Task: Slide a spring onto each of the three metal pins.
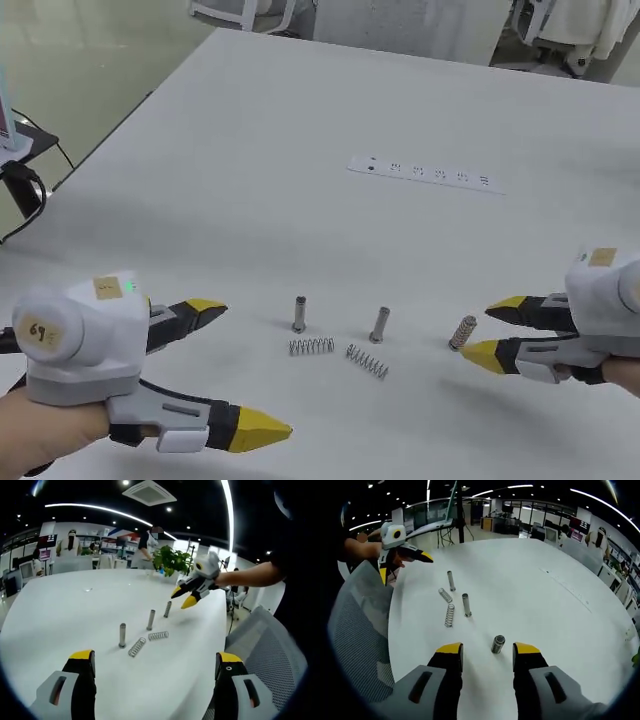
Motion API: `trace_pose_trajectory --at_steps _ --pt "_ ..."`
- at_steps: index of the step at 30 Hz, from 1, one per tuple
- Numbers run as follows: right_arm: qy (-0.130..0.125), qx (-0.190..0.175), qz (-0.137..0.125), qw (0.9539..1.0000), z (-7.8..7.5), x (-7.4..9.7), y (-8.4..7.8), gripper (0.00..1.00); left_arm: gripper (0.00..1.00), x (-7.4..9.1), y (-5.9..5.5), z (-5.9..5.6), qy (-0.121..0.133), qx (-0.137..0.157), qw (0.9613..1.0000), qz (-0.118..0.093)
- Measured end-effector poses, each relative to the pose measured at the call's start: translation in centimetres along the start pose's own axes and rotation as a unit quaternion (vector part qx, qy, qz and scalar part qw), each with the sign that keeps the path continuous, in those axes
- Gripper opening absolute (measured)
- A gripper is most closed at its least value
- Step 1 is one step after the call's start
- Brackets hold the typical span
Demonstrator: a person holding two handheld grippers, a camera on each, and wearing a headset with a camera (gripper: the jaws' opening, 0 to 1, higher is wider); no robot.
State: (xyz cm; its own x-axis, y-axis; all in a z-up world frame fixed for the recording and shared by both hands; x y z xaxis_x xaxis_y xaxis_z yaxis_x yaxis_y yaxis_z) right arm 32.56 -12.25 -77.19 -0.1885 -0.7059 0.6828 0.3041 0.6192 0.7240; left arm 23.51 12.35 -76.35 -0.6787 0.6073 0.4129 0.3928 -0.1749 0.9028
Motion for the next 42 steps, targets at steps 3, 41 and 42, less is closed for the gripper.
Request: trace_pose_trajectory --at_steps 3,41,42 --pt "-0.001 -0.008 -0.002 1.0000 0.4 0.2 -0.4 0.40 0.97 0.0 0.1 0.0 -0.001 0.000 1.0000 -0.001" --pt "0.058 -0.003 -0.016 0.9982 6.0 -3.5 0.1 0.37 0.97 0.3 -0.3 0.2 0.005 0.001 1.0000 0.003" --pt "0.059 -0.001 -0.015 0.9981 6.0 -3.7 0.3 0.37 0.97 0.3 -0.3 0.2 0.005 0.001 1.0000 0.002"
Point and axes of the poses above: the centre of the closed fingertips' face, and the gripper's own axes: x roughly backward along the fingers, z roughly to its left, y roughly out of its top, the point moved 3 cm from there along x, roughly backward along the fingers, and after that the axes turned 11 degrees about y, right-handed, at the moved point
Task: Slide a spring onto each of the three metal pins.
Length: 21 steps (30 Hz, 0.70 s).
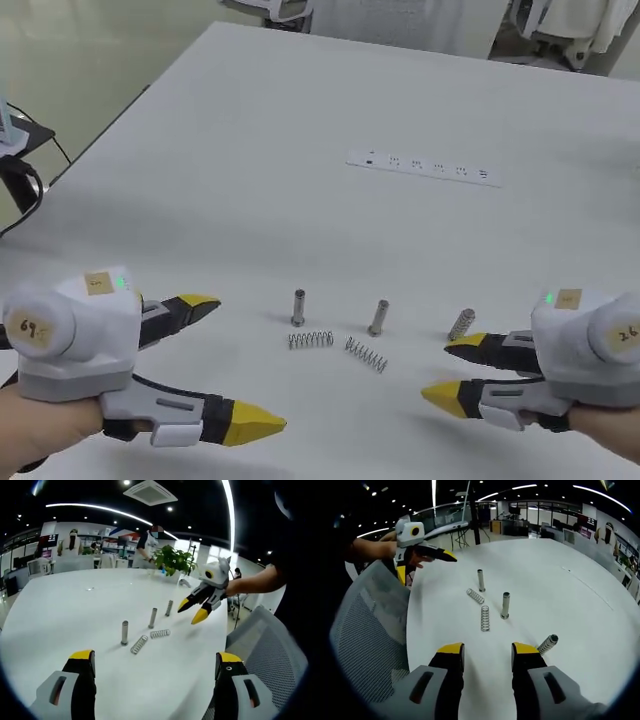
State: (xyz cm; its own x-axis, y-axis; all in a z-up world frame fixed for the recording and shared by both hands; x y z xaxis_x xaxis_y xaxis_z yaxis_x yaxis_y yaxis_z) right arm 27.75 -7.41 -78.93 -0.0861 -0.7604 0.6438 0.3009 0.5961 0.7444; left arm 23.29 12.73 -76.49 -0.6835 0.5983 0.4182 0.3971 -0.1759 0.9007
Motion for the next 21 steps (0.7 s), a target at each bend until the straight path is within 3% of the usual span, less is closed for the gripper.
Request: trace_pose_trajectory --at_steps 8,21 --pt "0.013 0.021 0.002 0.9997 0.1 -2.0 1.7 0.35 0.97 0.0 0.0 -0.1 -0.001 -0.001 1.0000 0.001" --pt "0.017 0.024 0.017 0.9994 -0.4 -4.5 2.5 0.30 0.97 0.1 -0.1 0.1 0.000 0.000 1.0000 0.002"
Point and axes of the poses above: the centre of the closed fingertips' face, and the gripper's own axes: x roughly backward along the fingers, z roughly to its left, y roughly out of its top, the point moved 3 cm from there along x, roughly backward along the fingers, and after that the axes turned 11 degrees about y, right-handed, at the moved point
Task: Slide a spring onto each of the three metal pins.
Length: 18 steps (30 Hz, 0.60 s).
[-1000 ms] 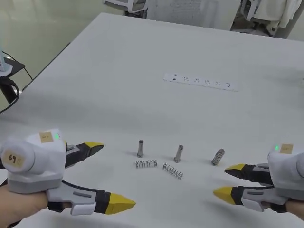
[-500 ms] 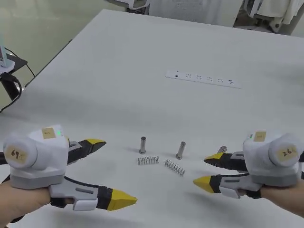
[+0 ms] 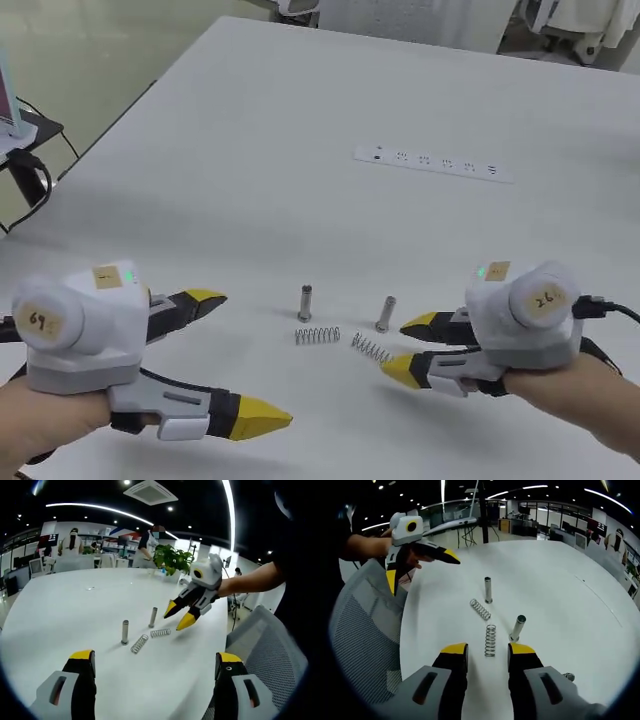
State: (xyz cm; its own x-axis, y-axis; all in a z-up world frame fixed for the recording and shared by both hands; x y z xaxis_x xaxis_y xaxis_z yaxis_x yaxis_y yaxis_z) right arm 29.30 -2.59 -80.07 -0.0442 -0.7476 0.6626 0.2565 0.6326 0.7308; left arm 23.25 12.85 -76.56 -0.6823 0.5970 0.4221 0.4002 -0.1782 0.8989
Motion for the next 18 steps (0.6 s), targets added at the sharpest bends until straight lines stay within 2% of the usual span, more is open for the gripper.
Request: trace_pose_trajectory --at_steps 10,18 --pt "-0.004 -0.003 0.014 0.9999 -0.4 -1.2 -0.3 0.20 0.97 0.0 -0.1 0.0 0.000 0.001 1.0000 0.001" --pt "0.000 -0.001 0.028 0.9996 -0.4 -2.4 -0.8 0.18 0.97 0.1 -0.3 0.1 0.000 0.003 1.0000 0.003"
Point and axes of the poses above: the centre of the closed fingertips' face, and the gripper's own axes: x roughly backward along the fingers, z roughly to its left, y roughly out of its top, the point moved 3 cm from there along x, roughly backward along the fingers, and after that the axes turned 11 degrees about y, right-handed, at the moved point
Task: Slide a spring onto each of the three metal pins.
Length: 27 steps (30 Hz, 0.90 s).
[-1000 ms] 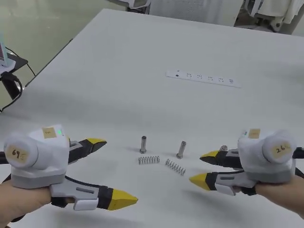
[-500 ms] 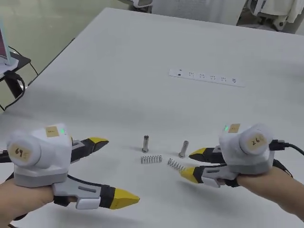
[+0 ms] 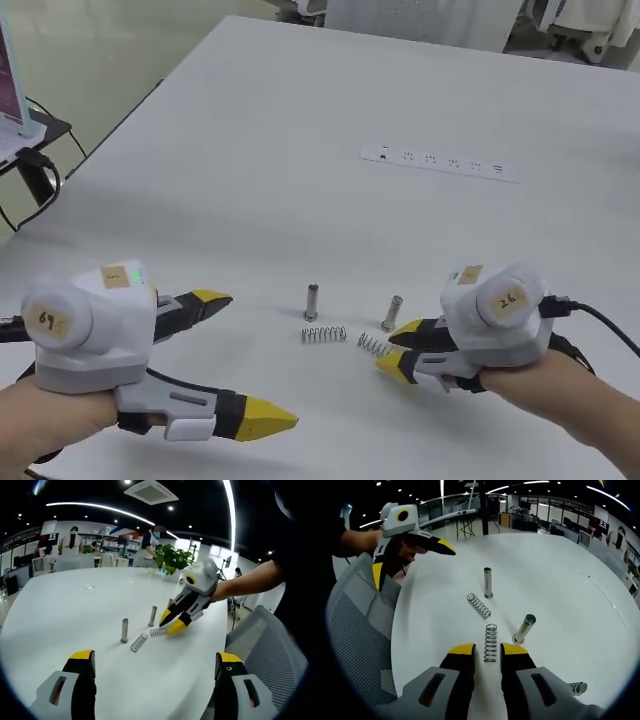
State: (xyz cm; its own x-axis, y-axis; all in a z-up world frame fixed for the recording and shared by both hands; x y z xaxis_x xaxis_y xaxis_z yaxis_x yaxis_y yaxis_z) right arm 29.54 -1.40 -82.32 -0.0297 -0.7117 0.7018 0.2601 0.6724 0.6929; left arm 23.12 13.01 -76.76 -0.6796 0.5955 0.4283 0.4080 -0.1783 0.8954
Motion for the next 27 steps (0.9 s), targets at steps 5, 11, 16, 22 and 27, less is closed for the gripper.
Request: trace_pose_trajectory --at_steps 5,11,16,22,27 --pt "-0.003 0.002 0.016 0.9999 -0.1 -0.5 -0.6 0.14 0.97 0.1 0.0 0.1 0.001 0.000 1.0000 -0.001" --pt "-0.001 0.006 0.022 0.9997 0.0 -0.6 -0.7 0.09 0.97 0.1 -0.2 0.1 0.001 0.000 1.0000 0.002" --pt "-0.005 0.003 0.014 0.9999 -0.2 -0.2 -0.4 0.08 0.96 0.0 -0.1 -0.1 -0.002 -0.001 1.0000 0.002" --pt "-0.002 0.009 0.012 0.9999 0.1 1.3 -0.1 0.08 0.96 0.0 0.1 -0.3 -0.006 -0.004 1.0000 0.000" --pt "-0.002 0.016 0.010 0.9998 0.6 2.5 0.0 0.08 0.95 -0.3 0.3 -0.9 -0.015 -0.007 0.9999 0.000"
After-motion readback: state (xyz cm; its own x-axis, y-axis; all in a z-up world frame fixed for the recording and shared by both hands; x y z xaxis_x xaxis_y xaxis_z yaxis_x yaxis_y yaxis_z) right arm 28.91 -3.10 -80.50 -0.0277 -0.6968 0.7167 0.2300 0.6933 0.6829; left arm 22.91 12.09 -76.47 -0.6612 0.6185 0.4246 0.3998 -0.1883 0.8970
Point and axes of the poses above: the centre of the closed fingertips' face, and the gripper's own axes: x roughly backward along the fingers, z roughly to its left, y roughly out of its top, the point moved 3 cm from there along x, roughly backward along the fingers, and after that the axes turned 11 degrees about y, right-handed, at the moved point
